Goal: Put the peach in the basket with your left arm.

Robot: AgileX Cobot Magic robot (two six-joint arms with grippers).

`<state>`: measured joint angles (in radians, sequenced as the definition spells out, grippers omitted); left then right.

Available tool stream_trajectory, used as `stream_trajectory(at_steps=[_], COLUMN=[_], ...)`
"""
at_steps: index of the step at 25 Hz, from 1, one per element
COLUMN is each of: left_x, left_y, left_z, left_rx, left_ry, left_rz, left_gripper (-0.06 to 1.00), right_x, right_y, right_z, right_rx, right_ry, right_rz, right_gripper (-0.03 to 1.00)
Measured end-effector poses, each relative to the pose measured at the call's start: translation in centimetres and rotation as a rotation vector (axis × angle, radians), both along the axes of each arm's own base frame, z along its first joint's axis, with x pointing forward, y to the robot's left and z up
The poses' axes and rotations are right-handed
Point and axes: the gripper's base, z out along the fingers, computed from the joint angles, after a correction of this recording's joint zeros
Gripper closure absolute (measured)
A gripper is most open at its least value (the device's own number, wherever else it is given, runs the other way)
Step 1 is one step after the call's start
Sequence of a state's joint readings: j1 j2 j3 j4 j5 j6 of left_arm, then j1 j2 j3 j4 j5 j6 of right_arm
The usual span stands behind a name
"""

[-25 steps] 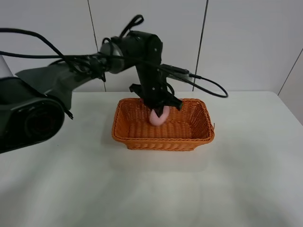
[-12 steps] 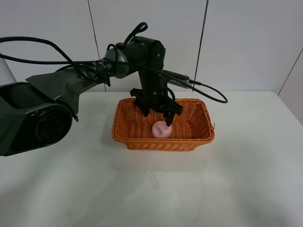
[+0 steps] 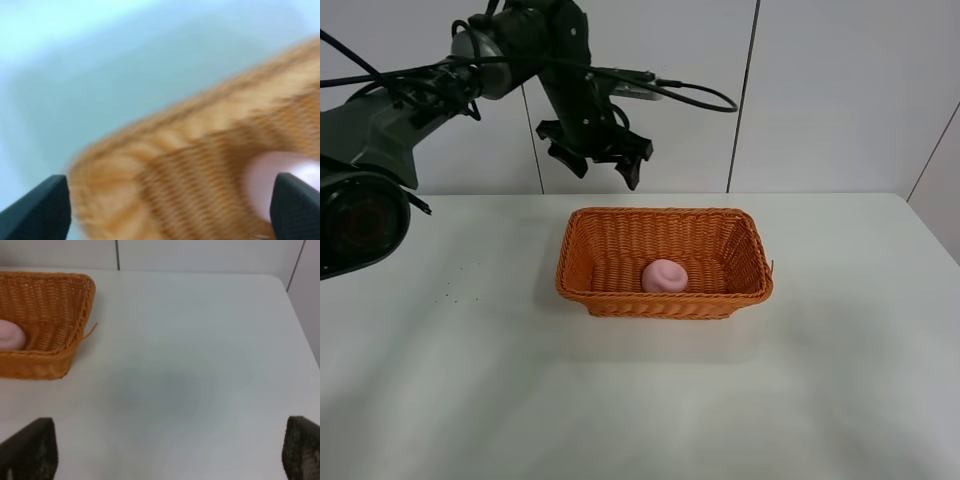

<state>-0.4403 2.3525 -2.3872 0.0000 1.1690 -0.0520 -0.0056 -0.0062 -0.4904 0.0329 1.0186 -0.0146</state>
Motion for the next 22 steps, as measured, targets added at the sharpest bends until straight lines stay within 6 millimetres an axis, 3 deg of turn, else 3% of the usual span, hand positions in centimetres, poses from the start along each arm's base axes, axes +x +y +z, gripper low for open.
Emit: stream_trajectory(at_steps=[6,12,15,22], left_x=[3.6,4.9,4.7,3.4], left_y=[10.1,19.4,21.3,21.1], left_z=[0.0,-0.4,-1.3,-2.2], left_rx=[0.008,0.007,-0.010,-0.004], left_ry=[-0.004,0.011,0.053,0.125], left_rz=[0.190,0.374,0.395,0.372], left_gripper=[0.12,0.12,0.12,0.13], right_x=[0.0,0.0,0.0,0.0], right_y=[0.0,0.0,0.0,0.0], right_z=[0.0,0.0,0.0,0.0], right_rx=[0.000,0.000,0.000,0.000], right_ry=[0.000,0.000,0.000,0.000], right_rz=[0.000,0.000,0.000,0.000], right_gripper=[0.27,0.27,0.27,0.27])
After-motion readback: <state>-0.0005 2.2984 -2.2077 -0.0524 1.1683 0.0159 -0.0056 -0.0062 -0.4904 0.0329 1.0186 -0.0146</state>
